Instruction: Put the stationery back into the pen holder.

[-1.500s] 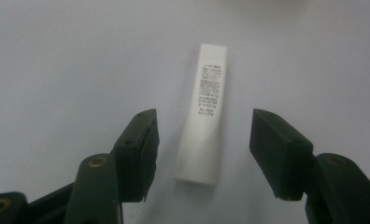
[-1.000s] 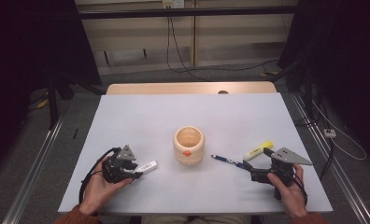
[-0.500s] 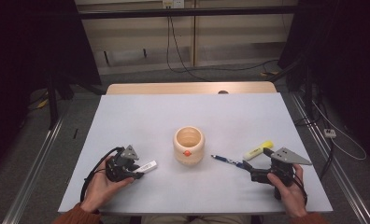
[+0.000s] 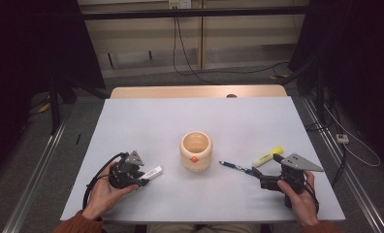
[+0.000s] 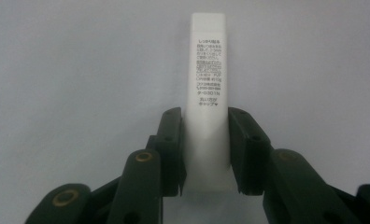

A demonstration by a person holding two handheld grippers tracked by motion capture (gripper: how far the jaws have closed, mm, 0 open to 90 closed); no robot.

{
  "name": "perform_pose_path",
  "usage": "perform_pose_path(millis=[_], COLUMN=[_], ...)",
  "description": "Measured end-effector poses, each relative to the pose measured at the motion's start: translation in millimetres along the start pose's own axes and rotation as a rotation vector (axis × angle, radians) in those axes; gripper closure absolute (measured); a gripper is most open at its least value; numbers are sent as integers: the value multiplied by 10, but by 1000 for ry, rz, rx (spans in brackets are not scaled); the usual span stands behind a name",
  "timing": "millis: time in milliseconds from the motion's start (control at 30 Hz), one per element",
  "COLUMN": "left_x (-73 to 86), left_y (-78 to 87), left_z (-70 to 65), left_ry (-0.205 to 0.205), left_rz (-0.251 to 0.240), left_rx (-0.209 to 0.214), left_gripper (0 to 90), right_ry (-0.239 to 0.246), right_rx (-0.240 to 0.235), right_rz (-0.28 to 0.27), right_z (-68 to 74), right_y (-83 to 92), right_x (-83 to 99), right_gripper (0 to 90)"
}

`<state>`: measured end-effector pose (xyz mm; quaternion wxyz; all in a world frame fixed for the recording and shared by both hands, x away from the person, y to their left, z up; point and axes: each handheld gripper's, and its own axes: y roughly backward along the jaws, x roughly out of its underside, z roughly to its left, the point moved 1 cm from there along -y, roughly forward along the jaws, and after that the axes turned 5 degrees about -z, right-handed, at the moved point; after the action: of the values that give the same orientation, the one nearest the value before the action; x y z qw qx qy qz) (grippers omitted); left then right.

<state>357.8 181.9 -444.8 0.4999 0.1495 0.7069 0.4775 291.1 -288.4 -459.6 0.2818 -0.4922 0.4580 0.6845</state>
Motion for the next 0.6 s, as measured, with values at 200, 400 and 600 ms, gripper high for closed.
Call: perform_pose_path(millis=[200,400,600], left_x=[7,3,1], left_y=[17,63,111], left_z=[-11,-4,-17], left_ry=[19,21,41], left_rz=[-24,-44,-85], left_rx=[6,10,31], left_gripper=[678,679,679], right_ry=[0,-4,-1], right_rx=[0,1,0], right_rz=[1,0,1], right_z=[0,0,1], right_y=[-2,-4,-2], right_x=[0,0,0], right_gripper=[38,38,38])
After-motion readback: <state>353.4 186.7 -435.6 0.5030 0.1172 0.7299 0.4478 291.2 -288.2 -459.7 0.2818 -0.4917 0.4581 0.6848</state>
